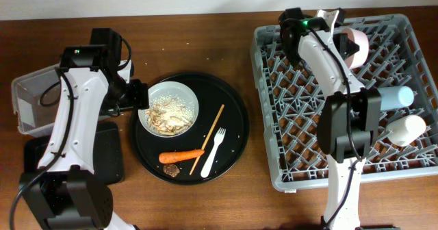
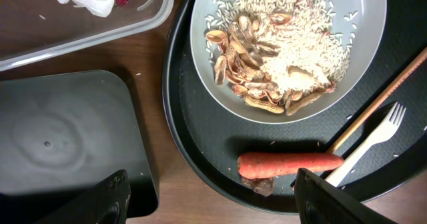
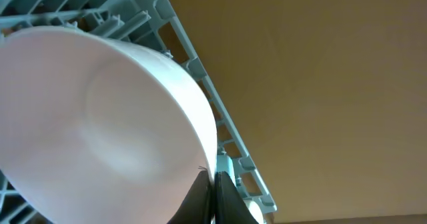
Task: Sort waste into correct bins and load items into the dishwasher rack
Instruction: 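Place the pink saucer upright in the rack's back slots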
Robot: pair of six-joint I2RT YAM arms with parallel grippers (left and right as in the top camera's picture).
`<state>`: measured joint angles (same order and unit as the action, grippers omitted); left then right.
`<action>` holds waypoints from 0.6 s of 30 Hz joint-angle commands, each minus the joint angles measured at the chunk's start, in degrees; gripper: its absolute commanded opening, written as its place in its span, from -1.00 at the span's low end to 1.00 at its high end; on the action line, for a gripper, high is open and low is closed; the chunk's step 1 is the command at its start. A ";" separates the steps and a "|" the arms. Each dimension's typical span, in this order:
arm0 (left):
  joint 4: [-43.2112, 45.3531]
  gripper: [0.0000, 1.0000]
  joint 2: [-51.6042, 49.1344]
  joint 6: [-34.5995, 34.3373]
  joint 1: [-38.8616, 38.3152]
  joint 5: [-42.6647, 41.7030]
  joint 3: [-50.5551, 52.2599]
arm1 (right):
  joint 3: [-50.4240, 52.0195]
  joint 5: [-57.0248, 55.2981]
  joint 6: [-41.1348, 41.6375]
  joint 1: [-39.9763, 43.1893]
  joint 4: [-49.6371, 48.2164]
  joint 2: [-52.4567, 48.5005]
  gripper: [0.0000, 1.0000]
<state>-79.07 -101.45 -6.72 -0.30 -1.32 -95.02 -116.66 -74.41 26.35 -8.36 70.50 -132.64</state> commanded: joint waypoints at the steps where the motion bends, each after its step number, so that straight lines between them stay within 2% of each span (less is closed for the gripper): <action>1: 0.37 0.57 1.51 -0.11 0.20 -0.68 -0.37 | 2.86 6.95 0.09 -2.38 0.17 -0.83 -0.92; 3: 0.44 0.57 1.51 -0.11 0.20 -0.68 -0.37 | 2.86 7.78 0.04 -4.26 0.76 -0.83 -0.87; 5: 0.59 0.57 1.51 -0.11 0.20 -0.68 -0.37 | 2.86 9.84 0.07 -6.10 2.69 -0.83 -0.41; 6: 0.63 0.57 1.51 -0.11 0.20 -0.68 -0.37 | 2.86 10.78 0.09 -6.75 4.00 -0.81 0.00; 7: 0.63 0.57 1.51 -0.11 0.20 -0.68 -0.37 | 2.84 11.50 0.87 -7.21 5.90 -0.48 0.20; 9: 0.68 0.58 1.51 -0.11 0.20 -0.68 -0.37 | 2.75 11.93 6.97 -7.32 10.21 1.42 0.33; 12: 0.79 0.58 1.51 -0.11 0.20 -0.70 -0.37 | 2.71 22.14 8.50 -5.73 12.04 11.41 0.37; 14: 0.87 0.59 1.51 -0.11 0.20 -0.90 -0.37 | 2.71 31.45 8.44 -3.06 11.82 17.66 0.68; 15: 1.01 0.60 1.51 -0.11 0.20 -0.87 -0.37 | 2.71 38.21 7.74 -1.29 11.76 20.74 0.91; 16: 1.01 0.60 1.51 -0.11 0.20 -0.87 -0.37 | 2.71 45.22 4.87 0.28 11.28 22.88 0.97; 18: 1.01 0.60 1.51 -0.11 0.20 -0.87 -0.37 | 2.71 61.90 -5.99 3.02 10.21 26.21 0.99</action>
<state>-78.24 -101.45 -6.72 -0.30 -1.54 -95.02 -113.40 -37.47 31.18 -8.88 81.56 -111.42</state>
